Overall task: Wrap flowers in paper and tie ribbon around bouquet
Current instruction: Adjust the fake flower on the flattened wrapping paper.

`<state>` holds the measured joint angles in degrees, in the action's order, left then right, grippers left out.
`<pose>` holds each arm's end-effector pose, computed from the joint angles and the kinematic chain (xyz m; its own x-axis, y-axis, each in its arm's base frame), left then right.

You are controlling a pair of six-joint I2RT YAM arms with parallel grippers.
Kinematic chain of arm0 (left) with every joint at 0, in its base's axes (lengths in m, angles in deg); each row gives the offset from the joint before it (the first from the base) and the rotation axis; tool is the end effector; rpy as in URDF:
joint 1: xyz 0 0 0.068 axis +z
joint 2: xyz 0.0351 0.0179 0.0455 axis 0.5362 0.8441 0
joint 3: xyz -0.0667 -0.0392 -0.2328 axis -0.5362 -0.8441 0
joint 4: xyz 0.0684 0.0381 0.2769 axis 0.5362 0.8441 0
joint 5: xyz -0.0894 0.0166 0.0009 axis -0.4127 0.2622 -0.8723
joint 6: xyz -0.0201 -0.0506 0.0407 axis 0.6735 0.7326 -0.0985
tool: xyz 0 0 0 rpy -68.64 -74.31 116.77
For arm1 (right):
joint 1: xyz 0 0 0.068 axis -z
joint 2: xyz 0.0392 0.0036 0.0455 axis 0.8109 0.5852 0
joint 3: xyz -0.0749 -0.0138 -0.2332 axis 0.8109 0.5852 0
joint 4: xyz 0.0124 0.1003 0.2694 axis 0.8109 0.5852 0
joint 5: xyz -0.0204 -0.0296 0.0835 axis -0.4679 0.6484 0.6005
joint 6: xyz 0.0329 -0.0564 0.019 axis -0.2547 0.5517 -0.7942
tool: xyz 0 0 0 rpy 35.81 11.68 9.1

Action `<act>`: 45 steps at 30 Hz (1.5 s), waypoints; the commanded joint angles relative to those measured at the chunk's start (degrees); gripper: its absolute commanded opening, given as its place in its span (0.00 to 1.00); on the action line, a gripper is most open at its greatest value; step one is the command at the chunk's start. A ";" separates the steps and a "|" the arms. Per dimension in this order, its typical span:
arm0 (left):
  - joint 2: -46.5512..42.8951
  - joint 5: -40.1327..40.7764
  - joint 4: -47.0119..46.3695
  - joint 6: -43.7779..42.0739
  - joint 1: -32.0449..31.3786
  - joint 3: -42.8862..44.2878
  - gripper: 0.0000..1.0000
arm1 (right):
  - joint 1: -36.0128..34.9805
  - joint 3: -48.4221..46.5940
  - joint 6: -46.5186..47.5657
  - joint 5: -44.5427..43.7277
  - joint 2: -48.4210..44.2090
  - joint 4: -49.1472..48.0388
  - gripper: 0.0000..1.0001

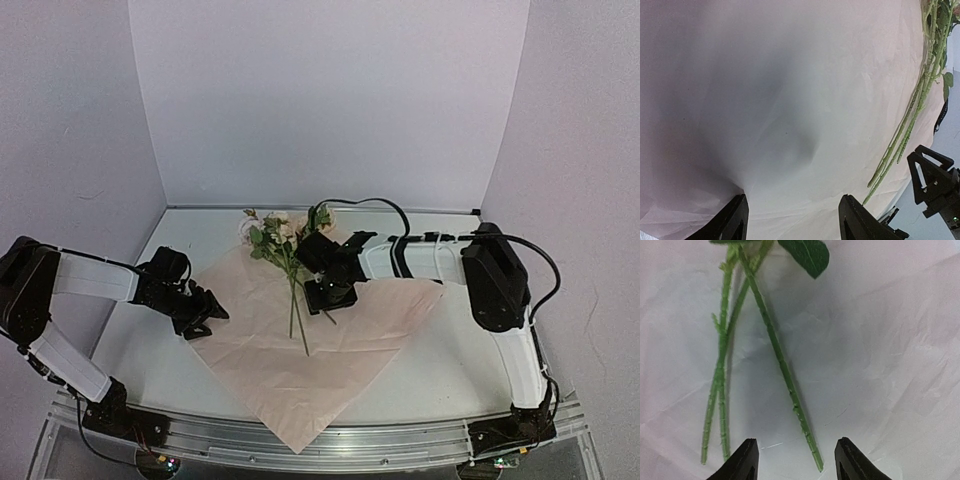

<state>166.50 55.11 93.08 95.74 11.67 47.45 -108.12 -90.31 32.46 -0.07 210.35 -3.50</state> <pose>0.2574 -0.1206 0.0720 -0.8995 -0.4365 -0.0181 -0.3426 0.7305 -0.5908 0.2958 0.3952 0.1128 -0.8367 -0.3242 -0.4414 -0.4158 0.9006 0.1268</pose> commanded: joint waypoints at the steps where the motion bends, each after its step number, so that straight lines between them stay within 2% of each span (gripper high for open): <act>1: -0.49 1.07 1.56 -1.08 -0.16 1.47 0.64 | 0.00 -5.53 1.73 -2.99 3.05 5.40 0.52; 5: -0.47 1.05 1.40 -0.93 -0.17 1.24 0.64 | 0.02 -6.38 0.84 -2.36 4.29 6.07 0.48; 12: 0.26 0.54 0.58 -0.45 -0.16 0.48 0.64 | -0.19 -6.54 -0.97 -0.08 5.64 6.07 0.33; 20: 0.43 0.19 0.03 0.01 -0.18 -0.31 0.64 | -0.28 -6.91 -1.85 3.42 4.03 6.07 0.02; 29: 0.80 -0.09 -0.59 0.24 -0.17 -0.69 0.64 | -0.45 -6.12 -5.79 13.35 1.52 4.51 0.00; 32: 0.90 -0.27 -0.78 0.25 -0.16 -0.75 0.64 | -0.95 -5.77 -5.53 10.48 1.21 3.86 0.19; 36: 1.23 -0.54 -0.88 0.15 -0.18 -0.66 0.64 | -1.30 -9.10 -6.34 10.81 3.44 3.87 0.24; 41: 1.05 -0.43 -0.59 -0.06 -0.17 -0.50 0.64 | -2.91 -8.57 -4.91 6.22 2.21 3.96 0.44; 43: 1.17 -0.40 -0.59 -0.06 -0.15 -0.43 0.64 | -3.10 -7.37 -3.05 3.17 0.96 3.90 0.56; 45: 1.41 -0.45 -0.62 -0.19 -0.17 -0.46 0.64 | -3.09 -7.24 -0.73 1.16 1.15 4.21 0.75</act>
<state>166.79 54.52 92.70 95.93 11.69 47.42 -110.61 -97.68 28.00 7.50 214.94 0.23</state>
